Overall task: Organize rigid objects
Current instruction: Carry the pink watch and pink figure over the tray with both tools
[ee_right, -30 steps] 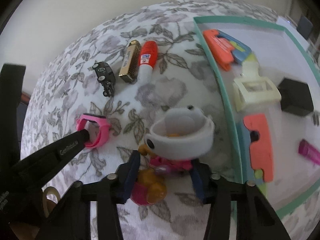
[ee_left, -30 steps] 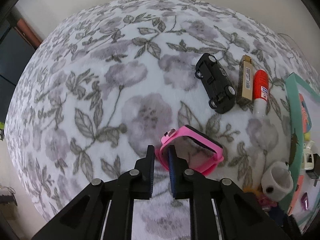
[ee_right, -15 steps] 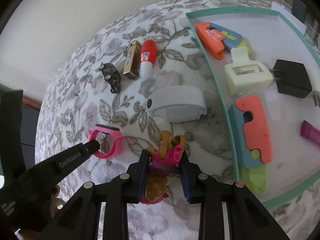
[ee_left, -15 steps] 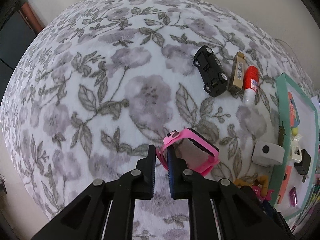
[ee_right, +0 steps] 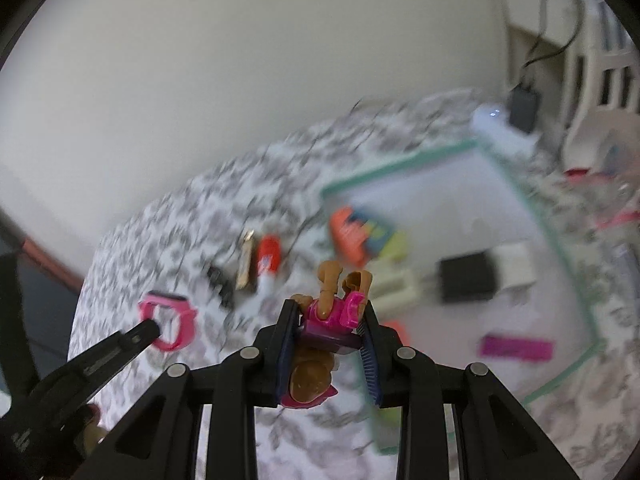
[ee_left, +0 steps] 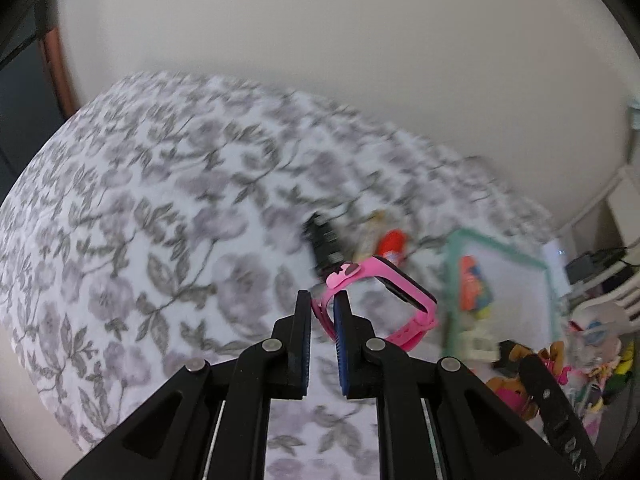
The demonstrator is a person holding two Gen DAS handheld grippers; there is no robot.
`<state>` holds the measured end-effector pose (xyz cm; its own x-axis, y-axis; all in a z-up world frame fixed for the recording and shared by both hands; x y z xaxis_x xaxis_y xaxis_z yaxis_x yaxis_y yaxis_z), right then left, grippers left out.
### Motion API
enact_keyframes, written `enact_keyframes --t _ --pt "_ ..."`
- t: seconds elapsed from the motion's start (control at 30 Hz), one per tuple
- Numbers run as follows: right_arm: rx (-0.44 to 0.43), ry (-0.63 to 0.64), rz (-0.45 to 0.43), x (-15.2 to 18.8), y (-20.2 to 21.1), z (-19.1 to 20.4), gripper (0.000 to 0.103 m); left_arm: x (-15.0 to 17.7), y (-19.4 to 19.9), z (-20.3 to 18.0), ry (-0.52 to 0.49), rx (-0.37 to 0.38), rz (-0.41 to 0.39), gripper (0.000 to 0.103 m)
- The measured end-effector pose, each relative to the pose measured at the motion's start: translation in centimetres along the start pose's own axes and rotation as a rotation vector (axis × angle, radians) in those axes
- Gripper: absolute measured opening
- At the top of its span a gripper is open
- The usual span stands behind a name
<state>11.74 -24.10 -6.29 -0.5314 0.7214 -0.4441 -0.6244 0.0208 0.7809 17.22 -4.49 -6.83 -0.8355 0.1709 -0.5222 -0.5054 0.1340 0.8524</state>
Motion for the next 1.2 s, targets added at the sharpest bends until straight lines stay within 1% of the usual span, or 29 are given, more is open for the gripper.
enact_keyframes --t 0.1,0.13,0.23,0.3,0.43,0.57,0.67,0.73,0.83,0.9,1.0,1.13,1.2 --pt "0.033 -0.021 -0.057 -2.0 1.2 -1.6 0.031 -1.4 0.5 -2.2 -0.031 0.046 -0.037 0.011" --pt "0.058 -0.033 -0.078 -2.7 1.5 -2.6 0.031 -1.5 0.8 -3.3 -0.039 0.074 -0.044 0.011" --pt "0.096 -0.077 -0.100 -3.9 2.1 -5.2 0.031 -1.3 0.9 -5.6 -0.071 0.109 -0.046 0.011" --pt "0.137 -0.112 -0.114 -4.7 2.3 -7.2 0.031 -1.0 0.8 -7.5 -0.107 0.130 -0.041 0.011" --pt "0.179 -0.167 -0.127 -5.5 2.3 -10.1 0.032 0.2 -0.3 -11.1 -0.176 0.175 -0.011 0.011" --pt "0.218 -0.188 -0.136 -6.0 2.9 -12.5 0.032 1.3 -1.5 -13.6 -0.235 0.178 0.014 0.011" --pt "0.263 -0.190 -0.108 -5.7 1.9 -13.9 0.032 2.0 -2.1 -15.0 -0.263 0.193 0.032 0.012" --pt "0.284 -0.185 -0.058 -5.1 0.4 -14.5 0.032 2.4 -2.4 -15.6 -0.282 0.193 0.040 0.012" --pt "0.290 -0.198 0.005 -4.1 -1.3 -15.2 0.032 3.2 -3.4 -16.3 -0.303 0.199 0.072 0.012" --pt "0.303 -0.193 0.026 -3.5 -1.9 -15.5 0.032 3.8 -4.0 -16.6 -0.311 0.203 0.091 0.012" --pt "0.328 -0.179 0.032 -3.2 -2.3 -15.8 0.032 4.3 -4.5 -16.9 -0.342 0.183 0.101 0.012" --pt "0.326 -0.179 0.032 -3.1 -2.2 -15.7 0.032 4.7 -4.7 -17.5 -0.377 0.165 0.100 0.012" --pt "0.331 -0.171 0.033 -3.1 -2.2 -15.6 0.033 5.0 -4.9 -17.7 -0.393 0.158 0.104 0.013"
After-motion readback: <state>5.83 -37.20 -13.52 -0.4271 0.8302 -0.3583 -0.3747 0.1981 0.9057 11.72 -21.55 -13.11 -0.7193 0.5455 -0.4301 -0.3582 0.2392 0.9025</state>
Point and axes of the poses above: each gripper's, at about its wrist camera, not at the fingertips, and y roughly against the way its jaws point, z to its left, x to its underside, the point moved 8 cm from there along -y, roughly the way its jaws point, and after that the axes turned 15 degrees about -y, right-handed, at the moved point
